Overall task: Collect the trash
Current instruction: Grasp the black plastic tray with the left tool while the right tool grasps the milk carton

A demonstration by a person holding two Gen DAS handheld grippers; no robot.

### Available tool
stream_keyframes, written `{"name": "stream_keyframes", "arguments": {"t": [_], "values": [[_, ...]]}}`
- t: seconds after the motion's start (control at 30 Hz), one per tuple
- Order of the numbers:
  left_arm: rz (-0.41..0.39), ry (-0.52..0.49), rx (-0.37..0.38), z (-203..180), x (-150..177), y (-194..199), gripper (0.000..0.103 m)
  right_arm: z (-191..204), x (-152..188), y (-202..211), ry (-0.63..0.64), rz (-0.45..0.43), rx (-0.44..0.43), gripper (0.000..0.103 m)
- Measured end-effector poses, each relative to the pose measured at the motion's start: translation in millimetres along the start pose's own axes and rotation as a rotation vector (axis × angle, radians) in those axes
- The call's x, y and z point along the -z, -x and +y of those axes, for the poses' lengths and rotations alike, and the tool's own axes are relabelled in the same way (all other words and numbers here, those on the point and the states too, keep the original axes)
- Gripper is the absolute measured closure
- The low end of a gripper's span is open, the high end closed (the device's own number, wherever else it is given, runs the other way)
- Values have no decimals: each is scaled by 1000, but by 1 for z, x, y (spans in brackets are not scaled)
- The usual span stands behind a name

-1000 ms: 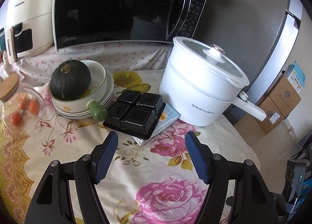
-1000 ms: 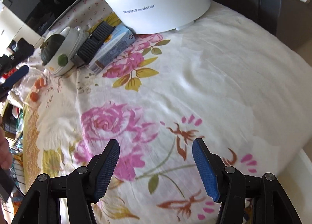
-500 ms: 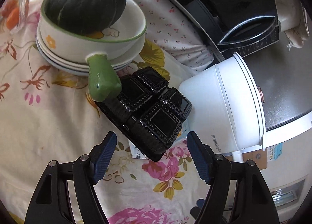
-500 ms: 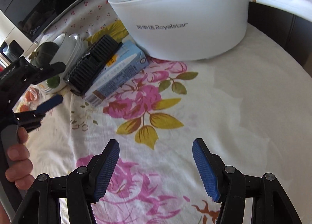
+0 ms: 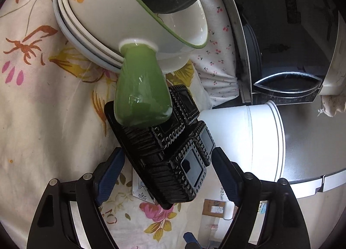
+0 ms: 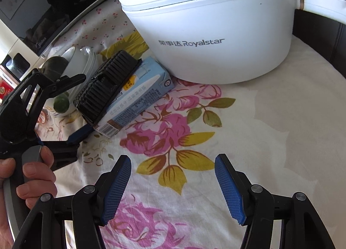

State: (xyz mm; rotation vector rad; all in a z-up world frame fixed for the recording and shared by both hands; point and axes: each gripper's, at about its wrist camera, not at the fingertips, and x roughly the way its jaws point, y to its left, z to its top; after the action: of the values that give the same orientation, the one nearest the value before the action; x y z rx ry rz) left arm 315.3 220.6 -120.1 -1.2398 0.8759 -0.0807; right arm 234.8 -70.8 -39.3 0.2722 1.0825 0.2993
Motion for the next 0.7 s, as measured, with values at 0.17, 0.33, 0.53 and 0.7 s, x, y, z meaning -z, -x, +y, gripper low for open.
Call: {"name": "stream_keyframes", "arguments": {"t": [0.17, 0.33, 0.53, 0.7], "values": [[-21, -77, -2, -9, 0, -8, 45, -2, -9, -10, -23, -7, 8, 34], [-16, -129, 27, -21, 1, -5, 55, -4, -13, -20, -32, -2, 23, 34], [1, -163, 71, -36, 1, 3, 64, -2, -12, -21, -33, -5, 11, 34], [-32, -189, 100, -48, -2, 35, 69, -2, -14, -14, -25, -17, 7, 34]]}}
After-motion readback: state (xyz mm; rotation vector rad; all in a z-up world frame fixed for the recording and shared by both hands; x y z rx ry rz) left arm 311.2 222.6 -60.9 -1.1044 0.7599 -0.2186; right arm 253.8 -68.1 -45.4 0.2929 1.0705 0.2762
